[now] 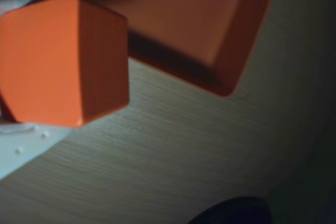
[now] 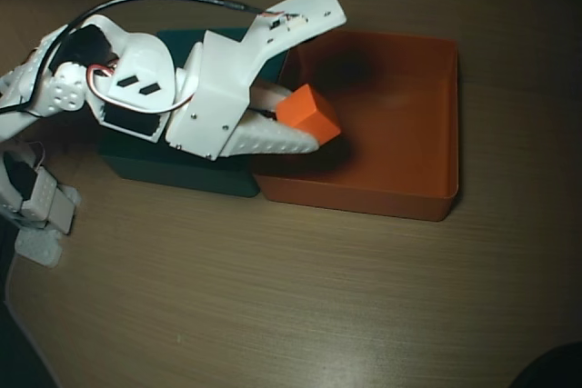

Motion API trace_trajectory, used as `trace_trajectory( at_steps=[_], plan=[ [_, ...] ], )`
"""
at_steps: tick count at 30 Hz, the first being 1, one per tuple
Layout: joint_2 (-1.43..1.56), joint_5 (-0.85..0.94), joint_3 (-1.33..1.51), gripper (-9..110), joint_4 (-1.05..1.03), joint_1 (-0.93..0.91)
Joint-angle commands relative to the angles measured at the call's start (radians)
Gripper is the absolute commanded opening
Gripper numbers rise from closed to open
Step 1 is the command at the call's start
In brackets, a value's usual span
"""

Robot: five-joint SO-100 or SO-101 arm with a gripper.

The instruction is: Grasp a cube and put it in the box.

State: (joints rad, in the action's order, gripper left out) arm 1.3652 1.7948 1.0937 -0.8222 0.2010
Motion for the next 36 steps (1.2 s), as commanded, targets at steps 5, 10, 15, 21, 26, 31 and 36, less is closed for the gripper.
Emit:
trace_trajectory(
  at_steps=[5, 10, 15, 21, 26, 31, 36],
  plan=[
    [-0.189, -0.006, -0.333, -6, -0.005, 0.067],
    [-0.341, -0.006, -0.43, -6, -0.005, 0.127],
    [-0.443, -0.006, -0.453, -6, -0.003, 0.193],
    [-0.518, -0.006, -0.454, -6, 0.009, 0.225],
    [-0.54, -0.008, -0.453, 0, 0.009, 0.222],
    [-0.541, -0.008, -0.451, 22, 0.009, 0.216],
    [-0.541, -0.008, -0.451, 40, 0.011, 0.212]
  ],
)
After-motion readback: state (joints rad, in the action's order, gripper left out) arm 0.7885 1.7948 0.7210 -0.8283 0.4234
